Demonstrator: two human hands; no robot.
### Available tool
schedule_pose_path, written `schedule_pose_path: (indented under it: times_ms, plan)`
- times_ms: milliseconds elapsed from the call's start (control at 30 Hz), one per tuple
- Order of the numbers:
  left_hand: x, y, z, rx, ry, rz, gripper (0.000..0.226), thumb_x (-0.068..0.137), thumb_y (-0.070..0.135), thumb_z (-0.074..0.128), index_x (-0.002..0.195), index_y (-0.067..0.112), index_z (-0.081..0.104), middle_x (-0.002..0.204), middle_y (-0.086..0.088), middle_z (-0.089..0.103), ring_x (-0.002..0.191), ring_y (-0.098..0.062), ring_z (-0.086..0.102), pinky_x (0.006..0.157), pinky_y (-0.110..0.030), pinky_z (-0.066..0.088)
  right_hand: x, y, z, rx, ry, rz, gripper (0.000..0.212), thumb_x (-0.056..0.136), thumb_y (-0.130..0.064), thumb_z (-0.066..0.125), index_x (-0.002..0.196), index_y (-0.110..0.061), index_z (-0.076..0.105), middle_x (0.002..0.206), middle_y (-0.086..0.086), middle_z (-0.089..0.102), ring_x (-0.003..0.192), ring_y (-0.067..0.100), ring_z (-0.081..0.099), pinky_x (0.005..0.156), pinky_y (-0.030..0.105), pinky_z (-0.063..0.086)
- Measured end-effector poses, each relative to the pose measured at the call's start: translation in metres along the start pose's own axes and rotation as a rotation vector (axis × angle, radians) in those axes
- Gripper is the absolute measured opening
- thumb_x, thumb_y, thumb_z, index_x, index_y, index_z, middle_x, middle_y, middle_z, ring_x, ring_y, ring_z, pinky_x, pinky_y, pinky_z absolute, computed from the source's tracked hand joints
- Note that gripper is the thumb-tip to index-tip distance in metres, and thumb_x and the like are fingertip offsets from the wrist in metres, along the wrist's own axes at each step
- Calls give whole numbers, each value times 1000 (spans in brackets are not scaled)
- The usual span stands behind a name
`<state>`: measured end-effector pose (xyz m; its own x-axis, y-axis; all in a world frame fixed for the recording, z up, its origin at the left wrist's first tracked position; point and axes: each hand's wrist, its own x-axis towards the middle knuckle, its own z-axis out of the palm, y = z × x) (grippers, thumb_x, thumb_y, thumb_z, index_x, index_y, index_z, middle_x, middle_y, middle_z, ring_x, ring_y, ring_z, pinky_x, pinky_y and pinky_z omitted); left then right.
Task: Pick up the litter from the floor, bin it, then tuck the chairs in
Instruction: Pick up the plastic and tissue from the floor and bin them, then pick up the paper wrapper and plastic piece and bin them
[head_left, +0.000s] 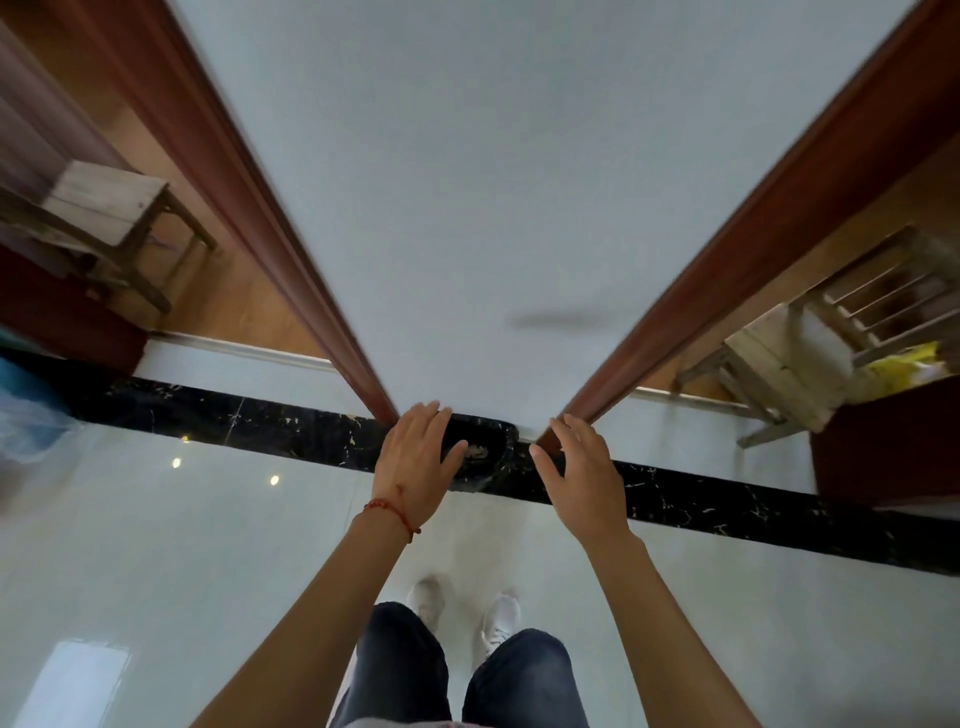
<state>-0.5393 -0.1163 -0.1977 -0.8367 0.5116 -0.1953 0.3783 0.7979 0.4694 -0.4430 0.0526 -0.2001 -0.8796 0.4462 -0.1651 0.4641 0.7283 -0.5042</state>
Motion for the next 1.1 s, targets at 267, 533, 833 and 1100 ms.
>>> schedule_pose_path:
  times_ms: [267, 533, 833, 1100]
  plan:
    - [-11, 45, -29, 65, 15, 92, 52, 94, 36, 40, 139, 10, 33, 148, -9, 32, 140, -25, 22, 115, -34, 15, -22, 2, -54, -72, 36, 7, 50, 94, -40, 43, 137, -13, 41, 144, 4, 40, 134, 18, 33, 104, 30, 35]
    - [-10, 90, -35, 102, -18, 170, 52, 95, 36, 37, 141, 11, 29, 151, -8, 26, 141, -24, 16, 114, -35, 14, -42, 22, -98, -80, 113, 36, 52, 94, -45, 41, 135, -13, 43, 144, 7, 42, 133, 22, 37, 105, 34, 37]
    - [7, 140, -19, 147, -127, 404, 84, 76, 61, 3, 141, 14, 30, 151, -7, 28, 141, -23, 18, 114, -34, 14, -66, 52, -121, -55, 231, 237, 58, 90, -50, 35, 131, -11, 48, 140, 12, 47, 130, 27, 41, 103, 37, 39]
    - [27, 161, -10, 187, -275, 721, 74, 80, 52, 17, 127, 6, 50, 135, -14, 50, 129, -31, 41, 107, -40, 29, -111, 54, -111, -2, 348, 554, 51, 94, -41, 42, 137, -14, 40, 146, 7, 37, 136, 20, 31, 107, 31, 32]
